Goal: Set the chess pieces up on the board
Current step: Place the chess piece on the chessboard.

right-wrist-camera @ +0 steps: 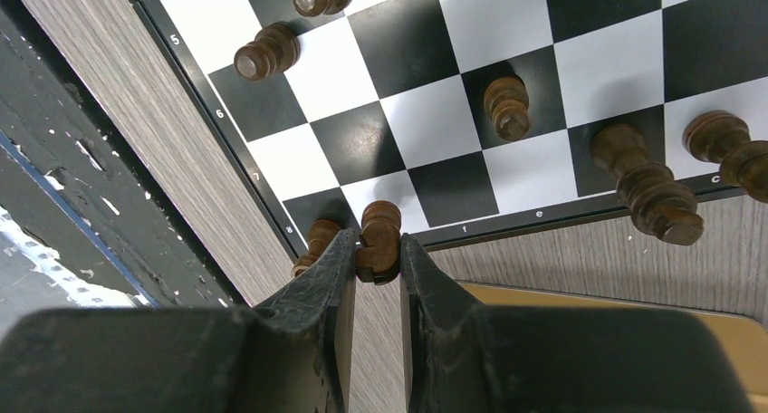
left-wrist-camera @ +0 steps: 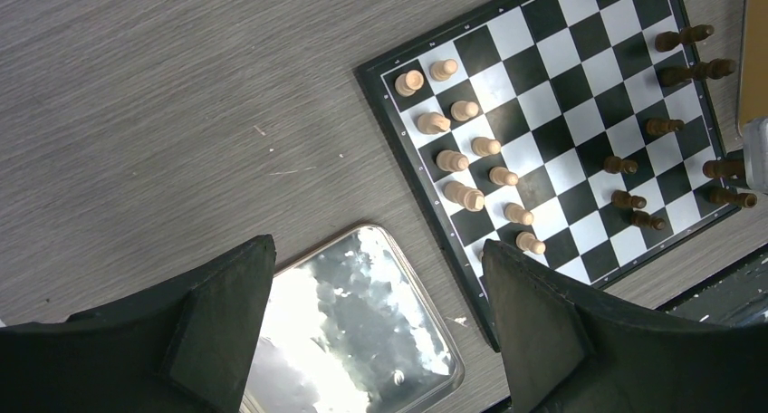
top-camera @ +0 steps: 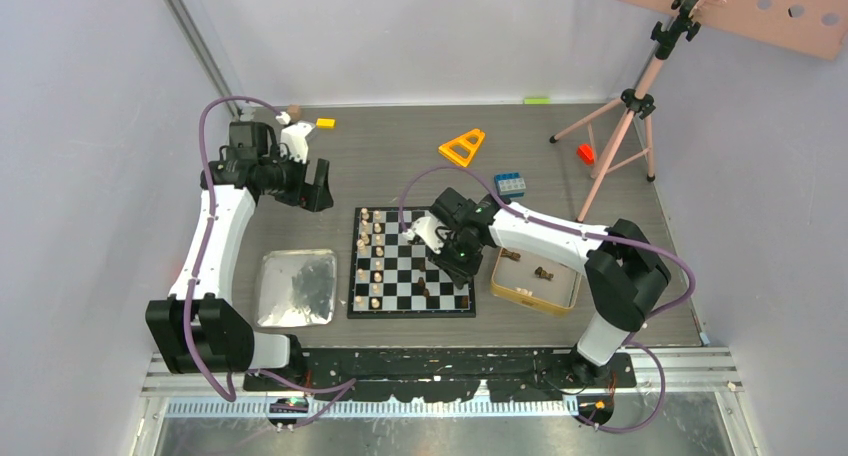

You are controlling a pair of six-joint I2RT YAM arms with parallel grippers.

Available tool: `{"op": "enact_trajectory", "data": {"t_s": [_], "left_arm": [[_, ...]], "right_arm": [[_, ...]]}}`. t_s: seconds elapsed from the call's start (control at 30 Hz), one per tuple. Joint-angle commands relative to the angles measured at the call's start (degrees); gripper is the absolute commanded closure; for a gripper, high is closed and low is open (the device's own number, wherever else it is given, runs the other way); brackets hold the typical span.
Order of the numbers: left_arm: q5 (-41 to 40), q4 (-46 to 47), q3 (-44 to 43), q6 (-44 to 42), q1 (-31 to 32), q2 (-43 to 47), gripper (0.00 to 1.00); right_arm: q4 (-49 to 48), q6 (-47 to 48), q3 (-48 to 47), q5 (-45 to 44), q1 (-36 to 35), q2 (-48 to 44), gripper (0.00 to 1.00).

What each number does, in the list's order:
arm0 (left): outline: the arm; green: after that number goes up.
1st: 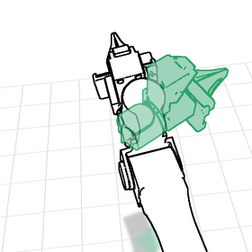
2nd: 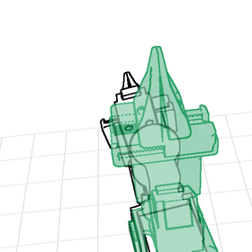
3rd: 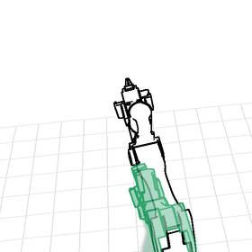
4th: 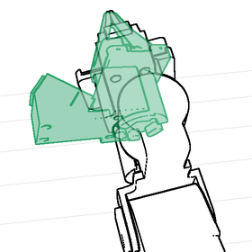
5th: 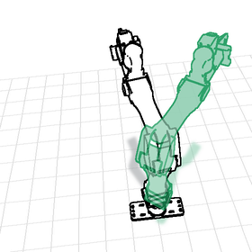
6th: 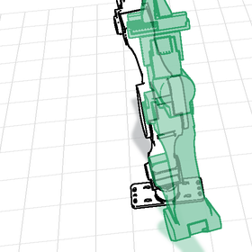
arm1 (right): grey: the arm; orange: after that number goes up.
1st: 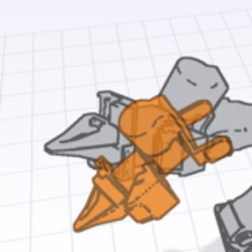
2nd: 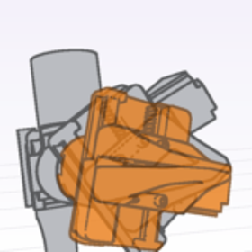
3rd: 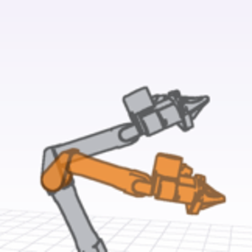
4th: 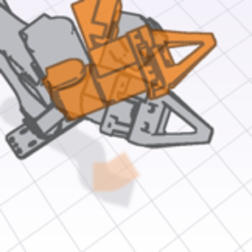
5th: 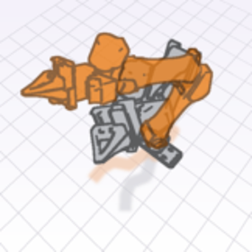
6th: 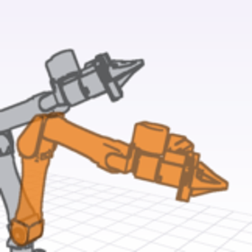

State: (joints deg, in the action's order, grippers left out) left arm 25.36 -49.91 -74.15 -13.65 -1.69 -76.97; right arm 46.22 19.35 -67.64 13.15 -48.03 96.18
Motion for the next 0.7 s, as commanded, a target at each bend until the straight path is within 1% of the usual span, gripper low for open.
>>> {"op": "enact_trajectory", "data": {"t_s": [0.0,0.17,0.23,0.3,0.33,0.37,0.4,0.43,0.47,0.5,0.53,0.63,0.67], "left_arm": [[1.27,1.56,0.28,0.29,-0.37,1.86,0.12],[1.38,1.77,0.59,0.20,-0.34,1.88,0.13],[1.40,1.81,0.58,0.20,-0.34,1.74,0.12],[1.34,1.83,0.60,0.20,-0.39,1.78,0.12],[1.37,1.80,0.61,0.13,-0.38,1.75,0.12],[1.29,1.81,0.65,0.12,-0.40,1.68,0.12],[1.27,1.79,0.64,0.07,-0.34,1.65,0.12],[1.29,1.74,0.65,0.03,-0.34,1.59,0.12],[1.27,1.70,0.58,0.03,-0.41,1.67,0.12],[1.20,1.63,0.55,-0.02,-0.37,1.67,0.12],[1.18,1.70,0.57,-0.06,-0.38,1.69,0.12],[1.02,1.52,0.53,-0.10,-0.40,1.79,0.12],[0.98,1.47,0.52,-0.18,-0.36,1.86,0.12]], "right_arm": [[-1.46,0.24,0.84,0.34,-0.13,-0.71,0.98],[-1.64,0.20,1.01,0.58,-0.13,-0.08,0.94],[-1.91,0.05,1.20,0.30,-0.13,0.03,0.91],[-2.03,-0.17,1.15,0.37,-0.13,-0.04,0.86],[-2.02,-0.27,1.00,0.45,-0.13,-0.03,0.80],[-2.08,-0.46,0.92,0.40,-0.13,-0.10,0.76],[-1.94,-0.50,0.64,0.40,-0.13,-0.15,0.67],[-1.84,-0.60,0.43,0.32,-0.13,-0.41,0.63],[-1.68,-0.66,-0.08,0.36,-0.13,-0.62,0.55],[-1.58,-0.71,-0.41,0.42,-0.13,-1.10,0.52],[-1.15,-0.74,-1.32,0.49,-0.18,-1.35,0.45],[0.22,-0.51,-3.77,1.67,-0.21,-1.64,0.38],[0.66,-0.40,-4.90,1.91,-0.30,-1.58,0.37]]}}
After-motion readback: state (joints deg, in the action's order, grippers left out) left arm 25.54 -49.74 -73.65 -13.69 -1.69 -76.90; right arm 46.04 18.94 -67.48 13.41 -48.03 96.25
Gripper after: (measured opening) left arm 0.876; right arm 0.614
